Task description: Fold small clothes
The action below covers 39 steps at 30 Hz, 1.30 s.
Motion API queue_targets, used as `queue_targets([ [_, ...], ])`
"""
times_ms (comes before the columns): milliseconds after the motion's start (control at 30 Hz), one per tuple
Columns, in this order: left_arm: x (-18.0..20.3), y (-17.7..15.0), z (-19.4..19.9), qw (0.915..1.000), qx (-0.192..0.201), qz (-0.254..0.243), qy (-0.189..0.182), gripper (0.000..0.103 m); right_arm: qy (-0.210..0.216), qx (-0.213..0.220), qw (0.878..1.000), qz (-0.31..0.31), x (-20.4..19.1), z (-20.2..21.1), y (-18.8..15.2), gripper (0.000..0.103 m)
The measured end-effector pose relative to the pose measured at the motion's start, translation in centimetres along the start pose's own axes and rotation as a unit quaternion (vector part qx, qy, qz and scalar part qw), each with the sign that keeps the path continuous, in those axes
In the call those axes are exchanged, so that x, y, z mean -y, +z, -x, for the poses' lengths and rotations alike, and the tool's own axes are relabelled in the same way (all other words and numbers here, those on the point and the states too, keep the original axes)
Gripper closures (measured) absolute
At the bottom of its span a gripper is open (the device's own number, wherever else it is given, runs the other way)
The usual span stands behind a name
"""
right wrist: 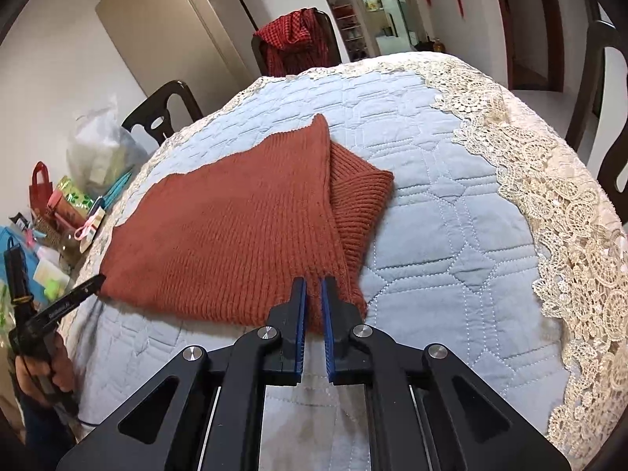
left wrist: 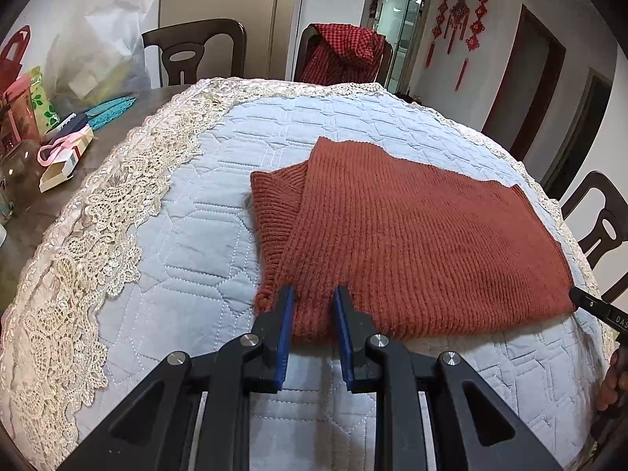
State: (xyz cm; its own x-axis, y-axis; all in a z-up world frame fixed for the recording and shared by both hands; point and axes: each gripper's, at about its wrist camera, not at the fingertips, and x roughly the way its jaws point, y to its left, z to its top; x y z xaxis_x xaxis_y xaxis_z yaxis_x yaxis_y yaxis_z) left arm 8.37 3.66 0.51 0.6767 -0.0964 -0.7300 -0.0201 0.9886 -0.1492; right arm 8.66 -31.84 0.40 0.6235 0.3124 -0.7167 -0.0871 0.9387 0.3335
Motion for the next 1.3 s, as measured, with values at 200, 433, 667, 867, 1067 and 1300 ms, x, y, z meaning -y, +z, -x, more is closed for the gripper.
queue_targets([
  [200,-0.2,0.0,0.0,1.0,-0.001,0.005,-0.006,0.079,0.0,0.0,1.0,-0.001,0.0,0.0,-0.1,0.096],
  [433,-2.4,0.0,1.3,0.9983,0.001,0.047,-0.035,0.079,0.007,-0.003,1.0,-0.017,0.4,1.2,0.0,0.095],
  [667,-5.3,-2.6,2.3,0.9921,-0.025,0.107,-0.06,0.078,0.009,-0.009,0.999,-0.044,1.6,3.0,-2.1,0.088],
  [867,-4.4,-2.7,2.0,0.9873,-0.025,0.122,-0.099,0.065,0.056,-0.022,0.995,-0.073,1.7,2.9,-3.6,0.064],
  [1067,-3.6,-1.4,0.4,0.9832,-0.024,0.139,-0.115,0.064,0.09,-0.022,0.99,-0.107,1.6,2.1,-2.6,0.059],
  [1300,-3.9,-0.9,-0.8,0.9741,-0.015,0.181,-0.134,0.059,0.118,-0.012,0.979,-0.167,2.6,0.3,-1.2,0.059],
])
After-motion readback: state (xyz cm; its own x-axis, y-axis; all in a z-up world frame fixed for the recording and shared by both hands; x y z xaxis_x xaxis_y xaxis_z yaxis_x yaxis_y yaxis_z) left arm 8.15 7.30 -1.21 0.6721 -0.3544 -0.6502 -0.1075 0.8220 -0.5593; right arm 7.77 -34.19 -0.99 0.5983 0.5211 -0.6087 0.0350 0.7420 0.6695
